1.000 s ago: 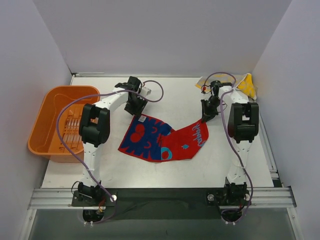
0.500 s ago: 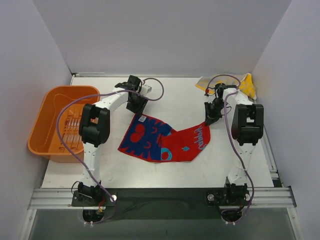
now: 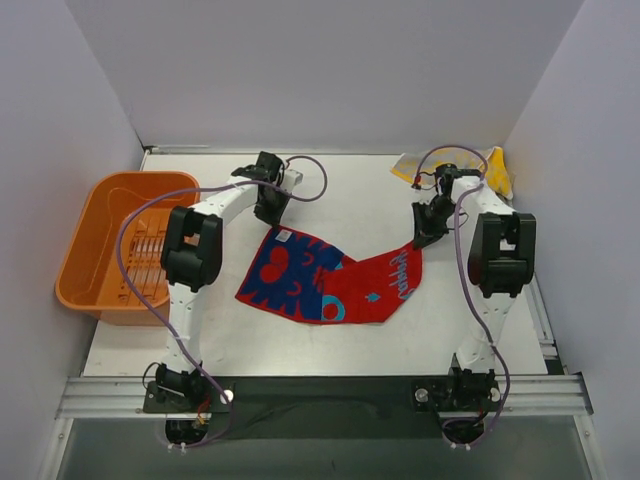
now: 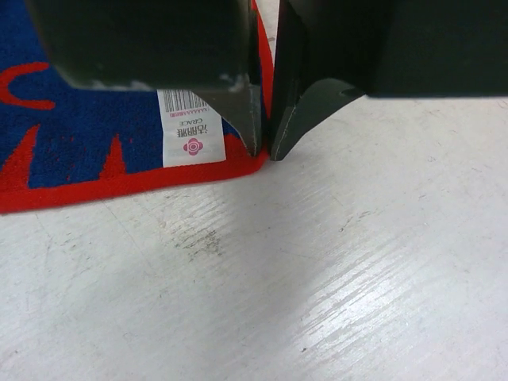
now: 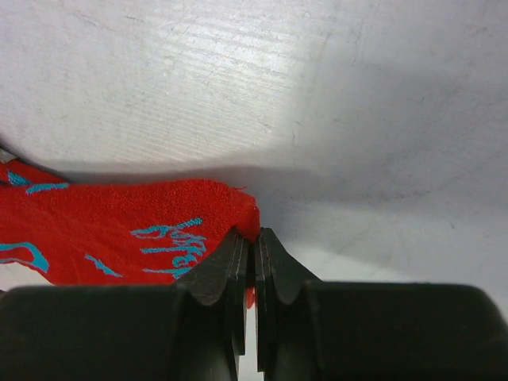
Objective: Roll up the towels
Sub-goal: Flatten the towel
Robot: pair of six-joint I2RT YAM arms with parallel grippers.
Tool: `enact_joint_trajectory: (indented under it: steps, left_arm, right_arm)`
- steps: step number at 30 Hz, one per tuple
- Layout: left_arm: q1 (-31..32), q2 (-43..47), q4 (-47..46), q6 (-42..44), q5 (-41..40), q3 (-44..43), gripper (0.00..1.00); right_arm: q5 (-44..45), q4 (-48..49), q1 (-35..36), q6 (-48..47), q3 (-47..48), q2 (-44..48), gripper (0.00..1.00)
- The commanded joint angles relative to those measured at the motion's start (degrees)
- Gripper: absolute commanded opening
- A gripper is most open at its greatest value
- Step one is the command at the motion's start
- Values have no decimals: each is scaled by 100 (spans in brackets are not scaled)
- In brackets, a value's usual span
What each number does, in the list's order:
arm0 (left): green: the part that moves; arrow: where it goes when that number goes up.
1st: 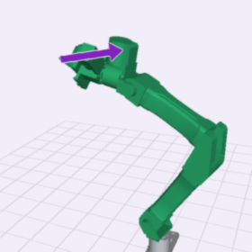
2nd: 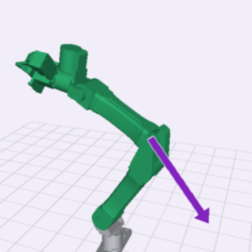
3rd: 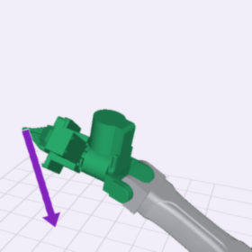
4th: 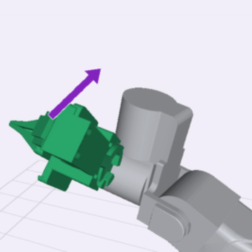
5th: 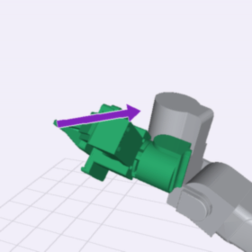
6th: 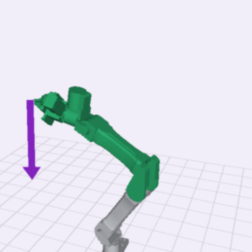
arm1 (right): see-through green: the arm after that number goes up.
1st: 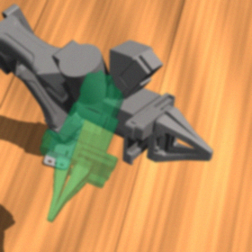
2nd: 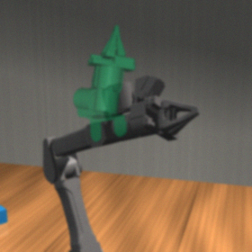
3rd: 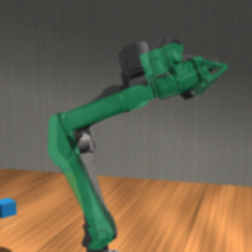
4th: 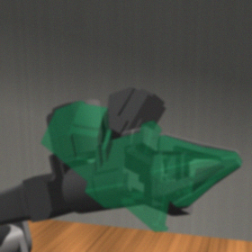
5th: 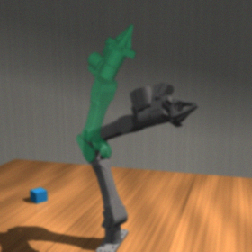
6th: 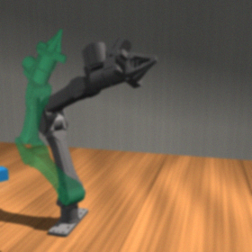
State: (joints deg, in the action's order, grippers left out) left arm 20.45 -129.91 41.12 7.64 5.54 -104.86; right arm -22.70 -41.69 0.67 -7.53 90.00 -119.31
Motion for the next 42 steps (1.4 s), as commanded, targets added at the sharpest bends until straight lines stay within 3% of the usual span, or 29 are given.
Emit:
enact_joint_trajectory:
  steps: [1, 3, 9, 13, 21, 28, 33, 38, 42]
  left_arm:
    - [-49, 132, -25, -43, 26, 115, 15]
    - [-155, 325, -25, -96, 104, 54, 0]
    - [-620, 1028, -25, -201, 710, -237, 0]
    - [-831, 1817, -52, -184, 1061, 131, 0]
    - [-1078, 3707, -482, -18, 1669, 2045, 0]
    - [-1262, 6236, -518, 475, 2056, 3830, 0]
    - [-1350, 7321, -246, 432, 2171, 4193, 0]
    - [-1342, 6945, -341, 124, 2153, 4105, 0]
    - [-1324, 6128, -1157, -218, 1785, 4175, 0]
  right_arm:
    - [-103, -217, -58, -310, -79, 539, 0]
    - [-112, -217, -188, -547, -26, 636, 0]
    - [-339, -217, -479, -1109, 272, 1058, 0]
    - [-656, -208, -611, -1391, 151, 1663, 0]
    - [-912, -181, -761, -1506, -912, 3140, 0]
    - [-930, -199, -849, -1761, -2424, 5635, 0]
    - [-553, -269, -849, -1629, -2900, 6867, 0]
    - [-656, -112, -840, -1620, -2742, 6141, 0]
    - [-587, 694, -796, -1594, -2619, 4746, 0]
